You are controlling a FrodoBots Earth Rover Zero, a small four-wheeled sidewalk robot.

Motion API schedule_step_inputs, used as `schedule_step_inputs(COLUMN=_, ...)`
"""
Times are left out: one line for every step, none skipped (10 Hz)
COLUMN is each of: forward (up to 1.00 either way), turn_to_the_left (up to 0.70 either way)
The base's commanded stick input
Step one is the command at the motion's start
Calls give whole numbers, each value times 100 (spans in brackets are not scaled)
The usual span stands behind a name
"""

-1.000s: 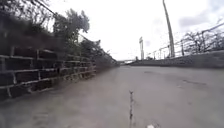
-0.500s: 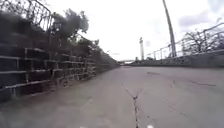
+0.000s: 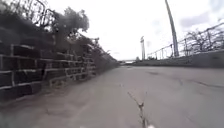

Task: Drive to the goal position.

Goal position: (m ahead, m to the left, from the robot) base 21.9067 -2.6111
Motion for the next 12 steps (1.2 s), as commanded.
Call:
schedule_step_inputs(forward=70, turn_to_the_left=0)
schedule_step_inputs(forward=70, turn_to_the_left=0)
schedule_step_inputs(forward=70, turn_to_the_left=0)
schedule_step_inputs(forward=70, turn_to_the_left=0)
schedule_step_inputs(forward=70, turn_to_the_left=0)
schedule_step_inputs(forward=70, turn_to_the_left=0)
schedule_step_inputs(forward=70, turn_to_the_left=0)
schedule_step_inputs(forward=70, turn_to_the_left=0)
schedule_step_inputs(forward=70, turn_to_the_left=0)
schedule_step_inputs(forward=70, turn_to_the_left=0)
schedule_step_inputs(forward=70, turn_to_the_left=0)
schedule_step_inputs(forward=70, turn_to_the_left=0)
